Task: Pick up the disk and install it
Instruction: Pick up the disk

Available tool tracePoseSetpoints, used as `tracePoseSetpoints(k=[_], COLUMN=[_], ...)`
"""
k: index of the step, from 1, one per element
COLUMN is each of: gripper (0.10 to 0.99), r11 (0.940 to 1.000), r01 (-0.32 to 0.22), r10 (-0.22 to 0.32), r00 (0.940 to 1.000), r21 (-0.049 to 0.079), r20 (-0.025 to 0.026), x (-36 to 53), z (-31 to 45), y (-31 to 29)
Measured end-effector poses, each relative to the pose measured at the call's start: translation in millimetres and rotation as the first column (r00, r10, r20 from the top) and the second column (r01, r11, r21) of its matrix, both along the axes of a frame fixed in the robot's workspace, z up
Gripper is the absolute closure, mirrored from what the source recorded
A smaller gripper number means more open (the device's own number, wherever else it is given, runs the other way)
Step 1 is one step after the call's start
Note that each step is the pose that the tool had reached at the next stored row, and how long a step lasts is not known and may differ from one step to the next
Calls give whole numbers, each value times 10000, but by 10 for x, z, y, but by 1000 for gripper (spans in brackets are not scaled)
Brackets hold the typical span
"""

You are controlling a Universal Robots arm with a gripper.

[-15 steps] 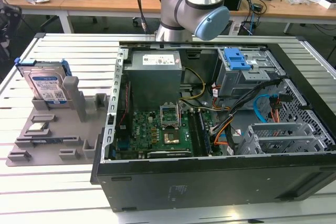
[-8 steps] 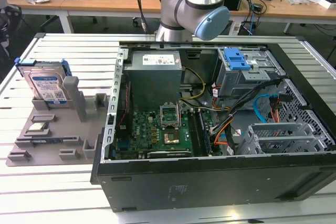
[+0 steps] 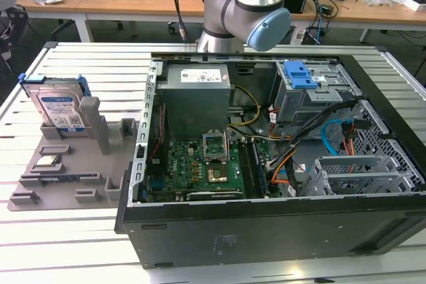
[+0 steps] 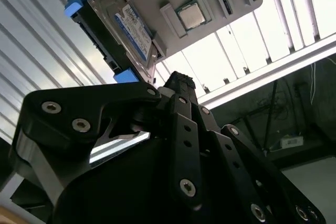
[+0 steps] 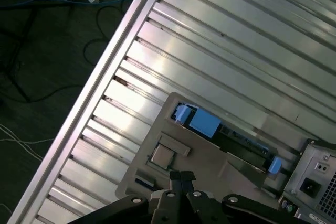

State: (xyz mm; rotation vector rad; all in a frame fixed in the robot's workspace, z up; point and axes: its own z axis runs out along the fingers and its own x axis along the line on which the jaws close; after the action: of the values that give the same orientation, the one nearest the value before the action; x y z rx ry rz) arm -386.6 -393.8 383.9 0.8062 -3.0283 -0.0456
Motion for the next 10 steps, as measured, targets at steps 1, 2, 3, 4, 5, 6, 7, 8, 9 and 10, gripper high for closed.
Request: tracePoseSetpoints(k=[1,2,3,4,5,6,7,8,9,10], gripper=[980,980,980,980,980,980,980,980,980,980], r11=[9999,9997,9995,9986,9981,9975,9966,9958,9950,9939], r01=[-146,-230,-319,-533,-618,-701,-824,-914,-994,-1102], r10=[146,230,319,533,618,701,824,914,994,1102], r00=[9999,9997,9995,9986,9981,9975,9966,9958,9950,9939], r21=[0,0,0,0,1,0,0,0,1,1], r20=[1,0,0,0,0,0,0,0,0,0], x=[0,0,0,0,0,0,0,0,0,0], z=[0,0,0,0,0,0,0,0,0,0], y=[0,0,0,0,0,0,0,0,0,0])
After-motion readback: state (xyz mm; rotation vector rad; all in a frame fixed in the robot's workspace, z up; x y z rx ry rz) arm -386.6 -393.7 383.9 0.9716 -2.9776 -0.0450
